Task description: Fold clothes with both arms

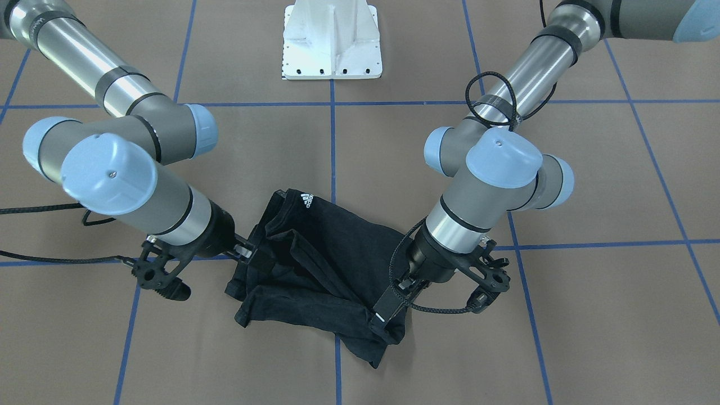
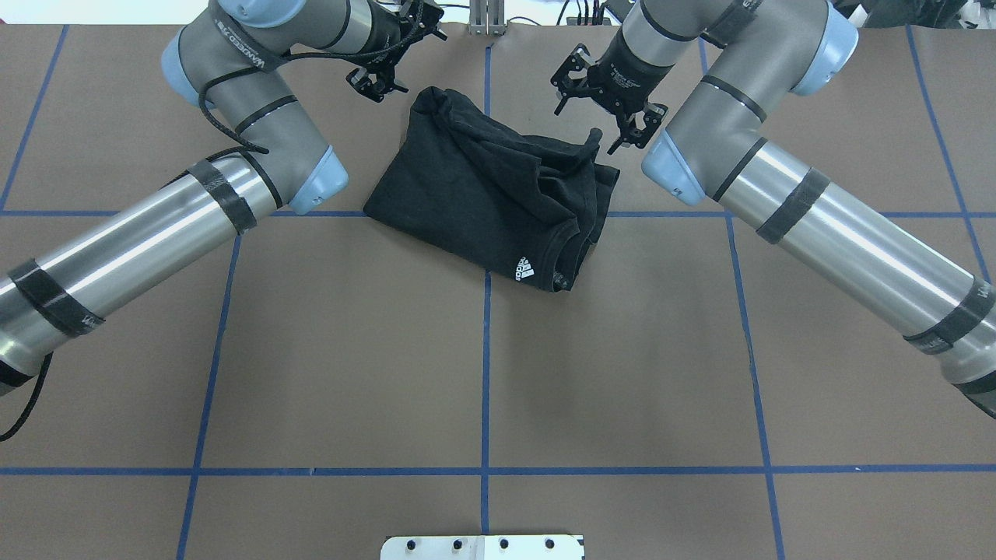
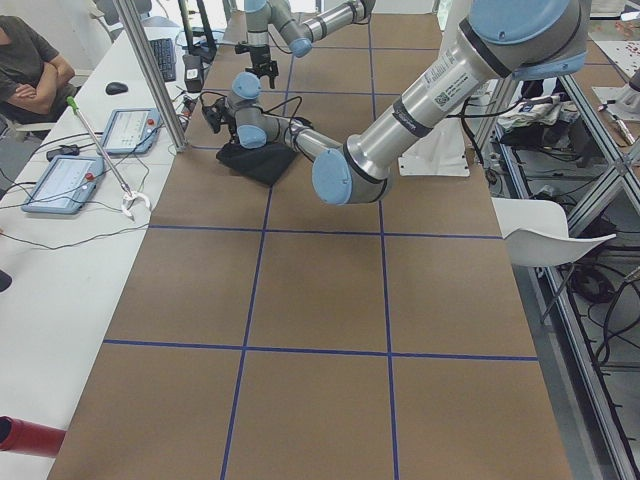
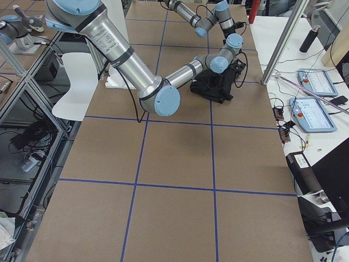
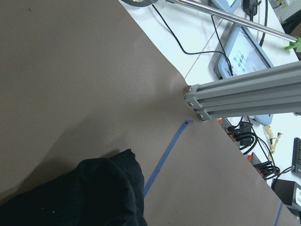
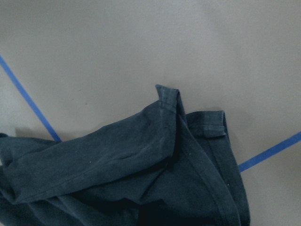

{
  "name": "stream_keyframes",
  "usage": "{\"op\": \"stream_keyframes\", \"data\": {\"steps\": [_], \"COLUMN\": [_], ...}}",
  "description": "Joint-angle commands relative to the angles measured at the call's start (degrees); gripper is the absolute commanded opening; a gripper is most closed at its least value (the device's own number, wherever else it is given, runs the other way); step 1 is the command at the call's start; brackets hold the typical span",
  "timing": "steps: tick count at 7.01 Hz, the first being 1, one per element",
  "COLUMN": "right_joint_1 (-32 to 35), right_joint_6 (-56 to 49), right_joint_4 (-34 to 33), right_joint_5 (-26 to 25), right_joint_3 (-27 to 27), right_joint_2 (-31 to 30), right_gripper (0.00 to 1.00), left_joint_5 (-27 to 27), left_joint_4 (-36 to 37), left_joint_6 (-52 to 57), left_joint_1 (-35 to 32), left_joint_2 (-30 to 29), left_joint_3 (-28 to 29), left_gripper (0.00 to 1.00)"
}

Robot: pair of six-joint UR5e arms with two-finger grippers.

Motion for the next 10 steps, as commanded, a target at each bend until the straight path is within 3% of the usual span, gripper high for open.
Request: {"op": "stream_keyframes", "data": {"steps": [1,3,6,7,8,9,10], "right_joint_1": [-5.3,-6.0,-8.9,-9.7,-9.7,-9.0,-7.7], "right_joint_6": [-12.7,-25.5,-32.3,-32.6,-32.6,-32.7,-32.9], "right_joint_4": [1.7,1.5,1.4,1.4,1.4,1.4,1.3], "right_joint_5": [-9.3,-11.0,-16.7,-16.6,-16.1,-16.0,-16.0], "right_joint_3": [1.4,1.6,1.3,1.3,1.4,1.5,1.5], "right_joint_2": [0.9,1.1,0.6,0.4,0.4,0.4,0.4], "right_gripper": [1.00,1.00,0.98,0.82,0.30,0.00,0.00], "left_joint_5": [-1.9,-2.0,-3.2,-3.2,-3.2,-3.2,-3.2], "left_joint_4": [4.3,4.6,4.5,4.5,4.6,4.6,4.6], "left_joint_6": [6.3,13.2,14.2,14.3,14.3,14.3,14.3], "left_joint_1": [-1.4,-1.9,-2.9,-3.4,-3.5,-3.5,-3.5], "left_joint_2": [6.1,16.0,19.5,19.6,19.6,19.5,19.5], "left_joint_3": [-6.6,-14.3,-15.6,-15.5,-15.5,-15.5,-15.5], "left_gripper": [1.00,1.00,1.00,1.00,1.00,1.00,1.00]}}
